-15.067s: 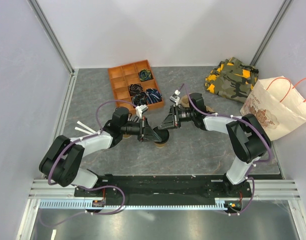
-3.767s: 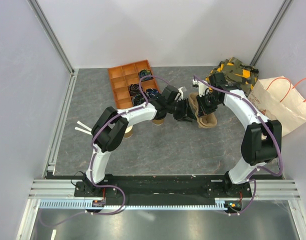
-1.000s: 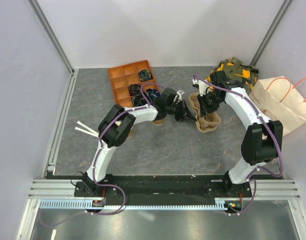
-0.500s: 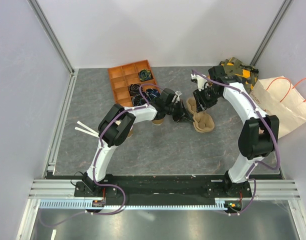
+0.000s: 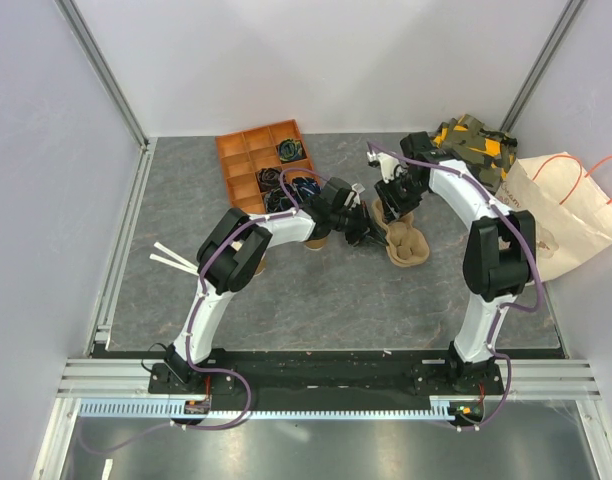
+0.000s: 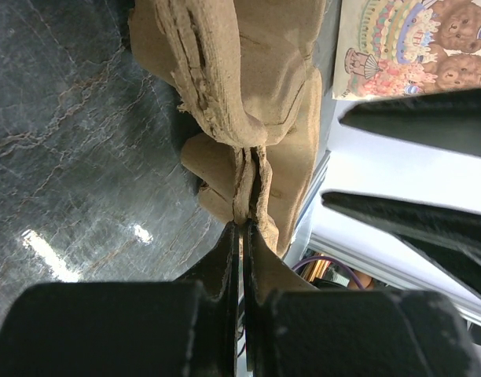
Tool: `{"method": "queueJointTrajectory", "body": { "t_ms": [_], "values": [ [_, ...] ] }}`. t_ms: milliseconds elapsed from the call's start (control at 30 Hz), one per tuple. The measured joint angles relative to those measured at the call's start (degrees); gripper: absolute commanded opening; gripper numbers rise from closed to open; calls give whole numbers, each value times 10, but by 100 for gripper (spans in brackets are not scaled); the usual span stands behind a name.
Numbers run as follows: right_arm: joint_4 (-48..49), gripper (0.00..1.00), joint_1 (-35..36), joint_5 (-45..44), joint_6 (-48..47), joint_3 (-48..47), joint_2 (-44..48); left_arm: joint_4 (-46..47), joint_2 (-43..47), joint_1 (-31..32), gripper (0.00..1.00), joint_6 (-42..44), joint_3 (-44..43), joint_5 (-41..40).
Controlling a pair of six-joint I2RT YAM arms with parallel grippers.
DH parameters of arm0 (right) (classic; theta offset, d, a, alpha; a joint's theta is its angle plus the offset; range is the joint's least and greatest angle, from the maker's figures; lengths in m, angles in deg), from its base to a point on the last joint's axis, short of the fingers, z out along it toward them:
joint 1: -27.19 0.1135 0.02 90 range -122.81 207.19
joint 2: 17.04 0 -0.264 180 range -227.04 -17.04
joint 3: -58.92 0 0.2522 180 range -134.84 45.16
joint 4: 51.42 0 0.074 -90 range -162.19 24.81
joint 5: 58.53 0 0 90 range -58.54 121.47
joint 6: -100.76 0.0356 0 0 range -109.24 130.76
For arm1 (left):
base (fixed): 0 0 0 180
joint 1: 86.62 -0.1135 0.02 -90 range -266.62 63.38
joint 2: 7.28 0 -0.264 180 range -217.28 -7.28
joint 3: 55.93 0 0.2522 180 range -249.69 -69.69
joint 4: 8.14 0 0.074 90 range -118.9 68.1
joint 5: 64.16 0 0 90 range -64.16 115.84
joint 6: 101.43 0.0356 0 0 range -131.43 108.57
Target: Pack the takeout coffee
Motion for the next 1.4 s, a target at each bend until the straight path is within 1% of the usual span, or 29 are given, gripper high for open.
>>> {"method": "queueJointTrajectory", "body": {
  "t_ms": [167, 300, 433, 600, 700, 767, 800, 933, 1100, 1300, 1400],
  "values": [
    [11, 40, 0, 0, -4, -3, -19, 0, 0, 0, 2, 0, 0, 0],
    [17, 37, 0, 0, -4, -3, -35, 0, 0, 0, 2, 1, 0, 0],
    [22, 36, 0, 0, -4, -3, -43, 0, 0, 0, 2, 1, 0, 0],
    [23, 32, 0, 2, -5, -3, -46, 0, 0, 0, 2, 1, 0, 0],
    [23, 33, 0, 3, -5, -3, -47, 0, 0, 0, 2, 1, 0, 0],
    [22, 31, 0, 3, -5, -4, -48, 0, 0, 0, 2, 1, 0, 0],
    [21, 29, 0, 4, -5, -6, -49, 0, 0, 0, 2, 1, 0, -1],
    [18, 30, 0, 7, -5, -10, -55, 0, 0, 0, 2, 2, 0, -4],
    [11, 28, 0, 8, -8, -16, -56, 0, 0, 0, 2, 2, 0, -4],
    [5, 35, -2, 18, -9, -27, -64, 0, 0, 0, 2, 2, 0, -2],
    [2, 31, -4, 22, -9, -31, -70, 0, 0, 0, 2, 2, 0, -2]
  ]
}}
